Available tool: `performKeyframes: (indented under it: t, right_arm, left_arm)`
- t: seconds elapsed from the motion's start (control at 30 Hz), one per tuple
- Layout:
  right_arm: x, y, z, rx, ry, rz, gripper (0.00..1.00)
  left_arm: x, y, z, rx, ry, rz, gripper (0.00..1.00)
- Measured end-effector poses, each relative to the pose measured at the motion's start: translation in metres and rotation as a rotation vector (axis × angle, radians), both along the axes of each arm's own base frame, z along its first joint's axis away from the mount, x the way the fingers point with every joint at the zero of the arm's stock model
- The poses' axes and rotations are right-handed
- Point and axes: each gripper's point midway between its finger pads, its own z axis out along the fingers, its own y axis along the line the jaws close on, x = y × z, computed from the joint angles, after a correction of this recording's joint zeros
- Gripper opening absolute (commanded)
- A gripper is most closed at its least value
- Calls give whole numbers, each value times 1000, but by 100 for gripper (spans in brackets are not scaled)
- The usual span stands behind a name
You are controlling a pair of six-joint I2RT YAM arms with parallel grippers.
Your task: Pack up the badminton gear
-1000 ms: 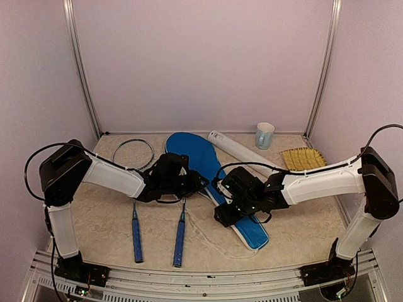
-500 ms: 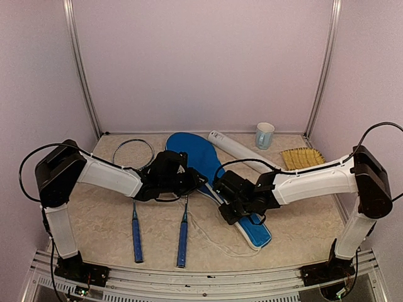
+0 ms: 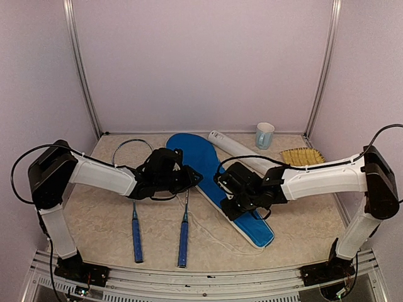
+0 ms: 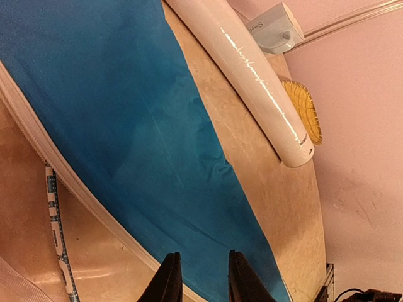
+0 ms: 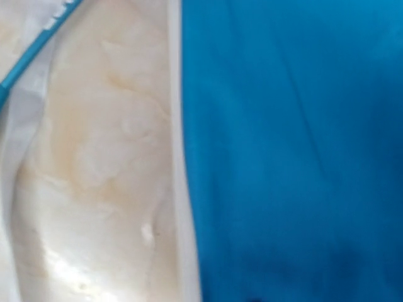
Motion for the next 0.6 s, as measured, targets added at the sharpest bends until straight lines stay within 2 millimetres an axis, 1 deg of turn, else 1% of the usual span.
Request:
performKeyframes:
  t: [0.07,0.1,0.13,0.17,0.2,0.23,0.33,0.43,0.5,0.6]
  right_arm:
    - [0,-2,-3,-5,6,8,50]
    - [0,-2,-4,-5,10,12,52]
    - [-1,-2,-5,-8,13,17,52]
    - [-1,-2,-7,-12,14,22,52]
    - [-1,-1,-9,-15,16,24,52]
    - [-1,-1,-12,-22,20,25,52]
    - [-2,-2,-23,-45,35,27,52]
    - [-3,-2,-25,-47,36,26,53]
    - [-2,-1,-24,-45,35,26,57]
    - [-3,-2,-25,-43,34,25,59]
  left_arm:
    - [0,2,2,8,-5,4,24]
    - [0,2,2,9,-7,3,25]
    - [0,2,1,12,-7,3,28]
    - [-1,3,1,15,-5,3,33]
    - [-1,3,0,18,-4,4,42]
    - [-2,3,-1,21,-1,6,46]
    - [-3,3,-7,28,15,17,53]
    - [-2,4,-16,35,35,34,55]
    - [0,2,-24,39,53,43,55]
    - [1,1,-40,46,86,54,55]
